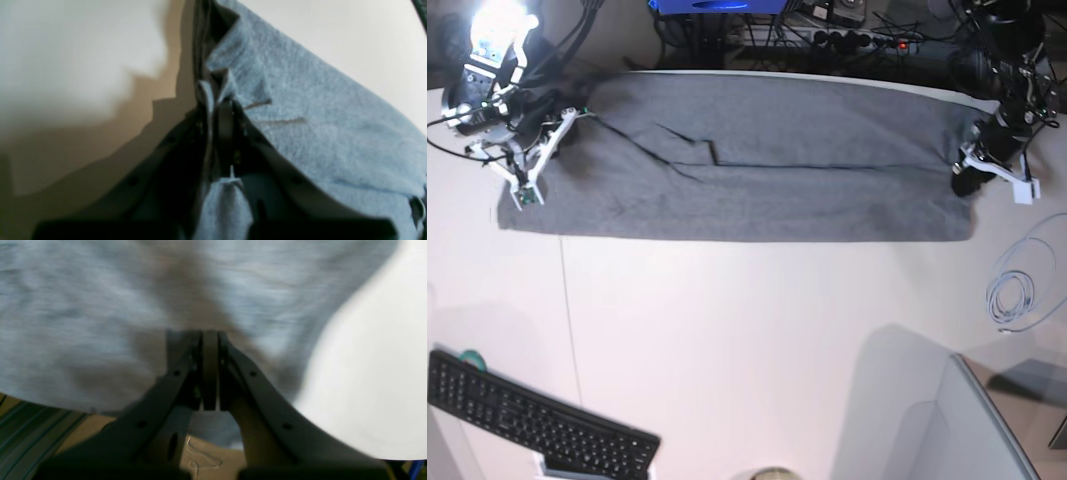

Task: Layout the t-shirt on the table in an organized manner, then fold the t-shirt properly
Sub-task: 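Grasp the strip's end with the left gripper and lift it, then carry the left gripper's end over toward the right gripper, folding the strip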

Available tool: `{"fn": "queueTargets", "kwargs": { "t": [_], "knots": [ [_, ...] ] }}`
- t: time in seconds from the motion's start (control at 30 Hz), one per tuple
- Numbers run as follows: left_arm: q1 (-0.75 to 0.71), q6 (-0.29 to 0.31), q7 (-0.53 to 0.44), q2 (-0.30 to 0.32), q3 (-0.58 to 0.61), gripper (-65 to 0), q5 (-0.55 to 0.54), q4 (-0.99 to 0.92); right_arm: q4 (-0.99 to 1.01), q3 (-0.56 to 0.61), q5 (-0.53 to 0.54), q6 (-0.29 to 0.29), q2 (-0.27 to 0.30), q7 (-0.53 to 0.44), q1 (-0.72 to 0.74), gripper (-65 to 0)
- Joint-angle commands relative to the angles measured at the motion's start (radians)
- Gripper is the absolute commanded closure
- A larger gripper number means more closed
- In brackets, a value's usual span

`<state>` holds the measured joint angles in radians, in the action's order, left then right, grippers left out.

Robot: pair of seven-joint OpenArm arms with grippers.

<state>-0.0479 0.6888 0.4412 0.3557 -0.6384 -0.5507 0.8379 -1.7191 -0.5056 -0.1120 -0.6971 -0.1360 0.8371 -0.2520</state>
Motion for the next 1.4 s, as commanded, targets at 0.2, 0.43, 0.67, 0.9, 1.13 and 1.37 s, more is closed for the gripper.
{"fn": "queueTargets", "kwargs": {
  "t": [0.2,0.43,0.67,0.9,1.13,1.37],
  "knots": [
    [-0.013,0.009,-0.012,0.064,-0.005,0.0,-0.018,0.153,-0.048,0.002,0.007,-0.001,0.003,-0.011,0.004,0.0],
    [-0.192,0.009,-0.011,-0.022,0.004,0.0,-0.016,0.553,-0.048,-0.001,0.007,-0.001,0.003,-0.011,0.006,0.0],
    [-0.301,-0.171,-0.011,-0.083,0.165,0.0,-0.016,0.756,-0.048,-0.001,0.007,-0.001,0.005,-0.011,0.010,0.0],
    [-0.294,-0.284,-0.017,-0.120,0.368,0.0,-0.016,0.768,-0.048,-0.008,0.007,-0.001,0.006,-0.011,0.013,0.0],
    [-0.284,-0.393,-0.020,-0.143,0.533,0.0,-0.016,0.768,-0.048,-0.009,0.007,-0.001,0.008,-0.011,0.013,0.0],
    [-0.260,-0.409,-0.020,-0.179,0.604,0.0,-0.016,0.759,-0.048,-0.008,0.007,-0.001,0.008,-0.011,0.021,0.0]
  ]
}}
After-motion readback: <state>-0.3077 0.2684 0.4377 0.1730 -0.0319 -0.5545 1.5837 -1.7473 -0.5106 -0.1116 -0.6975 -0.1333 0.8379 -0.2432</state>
